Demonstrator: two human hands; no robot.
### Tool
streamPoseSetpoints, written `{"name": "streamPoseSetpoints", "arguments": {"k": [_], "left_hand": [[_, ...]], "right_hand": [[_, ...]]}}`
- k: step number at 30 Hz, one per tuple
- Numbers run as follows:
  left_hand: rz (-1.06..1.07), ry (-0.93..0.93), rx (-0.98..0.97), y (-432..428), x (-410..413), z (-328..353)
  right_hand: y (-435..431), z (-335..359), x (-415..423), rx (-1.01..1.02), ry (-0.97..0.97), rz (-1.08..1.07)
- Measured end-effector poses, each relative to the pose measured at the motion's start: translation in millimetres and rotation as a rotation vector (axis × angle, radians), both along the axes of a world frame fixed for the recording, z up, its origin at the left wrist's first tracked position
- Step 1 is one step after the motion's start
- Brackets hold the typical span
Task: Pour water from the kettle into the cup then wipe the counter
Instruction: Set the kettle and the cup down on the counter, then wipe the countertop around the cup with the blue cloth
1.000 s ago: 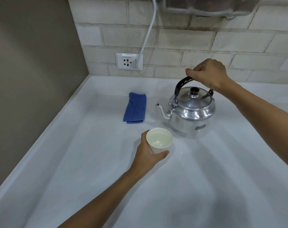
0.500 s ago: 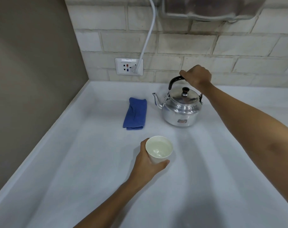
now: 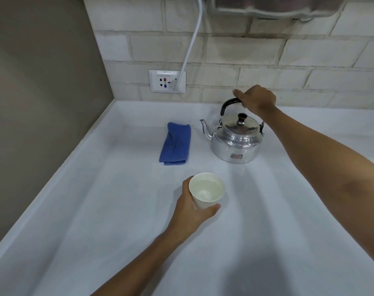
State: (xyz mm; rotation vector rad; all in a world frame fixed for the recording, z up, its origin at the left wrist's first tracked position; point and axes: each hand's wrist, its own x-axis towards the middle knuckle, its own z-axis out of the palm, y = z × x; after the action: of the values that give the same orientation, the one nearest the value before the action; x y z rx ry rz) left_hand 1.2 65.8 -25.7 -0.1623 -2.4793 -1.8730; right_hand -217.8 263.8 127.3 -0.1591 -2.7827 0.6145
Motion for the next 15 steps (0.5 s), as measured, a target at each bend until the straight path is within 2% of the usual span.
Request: {"name": "streamPoseSetpoints", "arguments": {"k": [3, 6, 8, 10, 13, 15], "left_hand": [[-0.090, -0.010, -0.030, -6.7, 2.0, 1.6], [-0.202, -0.037, -0.138, -32.7, 7.6, 2.3], [-0.176, -0.026, -0.223, -60.5, 7.8, 2.7], [-0.077, -0.016, -0.311, -88.3, 0.8, 5.4], [0.061, 0.038, -0.414, -114.1, -27.2, 13.8], [0.092, 0.082, -0.461, -117.7, -52.4, 19.7]], "right_hand": [[0.0, -4.1, 14.7, 0.085, 0.141, 0.054], [-1.1, -22.3, 55.4, -0.060, 0.365, 0.048], [-0.7, -47.8, 91.4, -0.137, 0.401, 0.035], [-0.5, -83.1, 127.3, -0.139, 0.262, 0.049], [-1.7, -133.3, 167.1, -0.047, -0.104, 0.072], [-3.9, -159.0, 181.0, 0.036, -0.265, 0.088]]}}
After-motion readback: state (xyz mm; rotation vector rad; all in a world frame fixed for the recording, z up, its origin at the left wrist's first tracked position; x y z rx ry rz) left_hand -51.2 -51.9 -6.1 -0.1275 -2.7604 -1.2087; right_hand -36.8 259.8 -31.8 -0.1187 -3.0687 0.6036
